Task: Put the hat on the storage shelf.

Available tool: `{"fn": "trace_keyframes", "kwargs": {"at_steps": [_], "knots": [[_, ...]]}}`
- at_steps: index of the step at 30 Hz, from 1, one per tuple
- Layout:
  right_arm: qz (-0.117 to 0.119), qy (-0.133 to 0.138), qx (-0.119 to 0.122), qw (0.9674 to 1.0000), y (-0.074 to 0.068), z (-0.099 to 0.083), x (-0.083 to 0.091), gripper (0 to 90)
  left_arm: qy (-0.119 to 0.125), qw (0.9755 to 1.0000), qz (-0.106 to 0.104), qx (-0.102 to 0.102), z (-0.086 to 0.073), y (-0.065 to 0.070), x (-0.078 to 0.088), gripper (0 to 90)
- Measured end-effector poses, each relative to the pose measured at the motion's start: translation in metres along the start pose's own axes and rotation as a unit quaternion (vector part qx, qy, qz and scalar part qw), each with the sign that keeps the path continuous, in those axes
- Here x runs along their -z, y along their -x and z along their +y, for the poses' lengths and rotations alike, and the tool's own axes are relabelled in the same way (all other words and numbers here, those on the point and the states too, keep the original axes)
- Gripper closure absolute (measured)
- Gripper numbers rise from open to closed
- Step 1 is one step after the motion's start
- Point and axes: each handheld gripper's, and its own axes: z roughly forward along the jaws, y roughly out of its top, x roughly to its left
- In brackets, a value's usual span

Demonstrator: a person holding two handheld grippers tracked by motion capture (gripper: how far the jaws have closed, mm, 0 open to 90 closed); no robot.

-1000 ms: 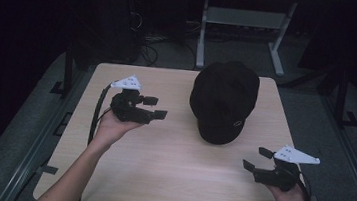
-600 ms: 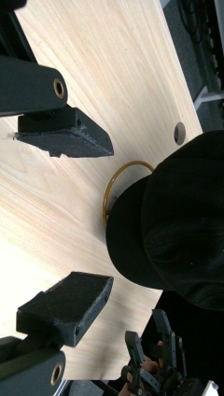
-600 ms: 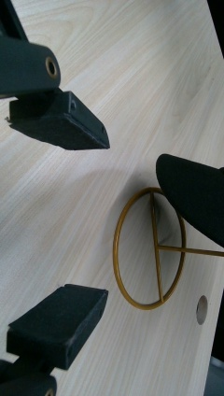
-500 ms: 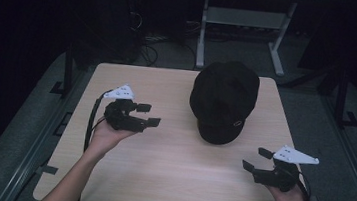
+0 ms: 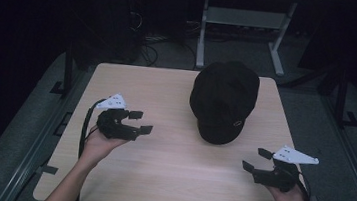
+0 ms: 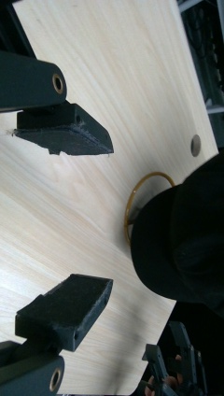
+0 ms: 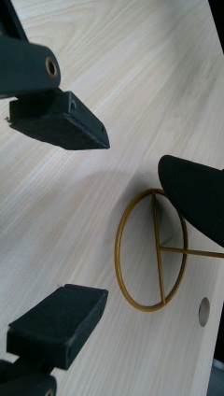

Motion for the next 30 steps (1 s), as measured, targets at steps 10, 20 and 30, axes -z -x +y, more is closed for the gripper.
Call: {"fn": "trace_keyframes", "kwargs": {"at_steps": [10, 20, 30], "knots": [[0.0, -0.002, 0.002, 1.0, -0.001, 0.0, -0.001, 22.2, 0.001, 0.9999, 0.013, 0.011, -0.024, -0.002, 0.009, 27.9], [0.002, -0.007, 0.006, 1.0, -0.002, -0.001, -0.002, 22.3, -0.003, 0.9994, 0.03, 0.016, -0.055, 0.003, 0.015, 27.6], [0.01, -0.009, 0.012, 0.9998, -0.005, -0.003, 0.0, 22.9, -0.028, 0.9984, 0.05, -0.005, -0.083, 0.015, 0.015, 25.8]]}}
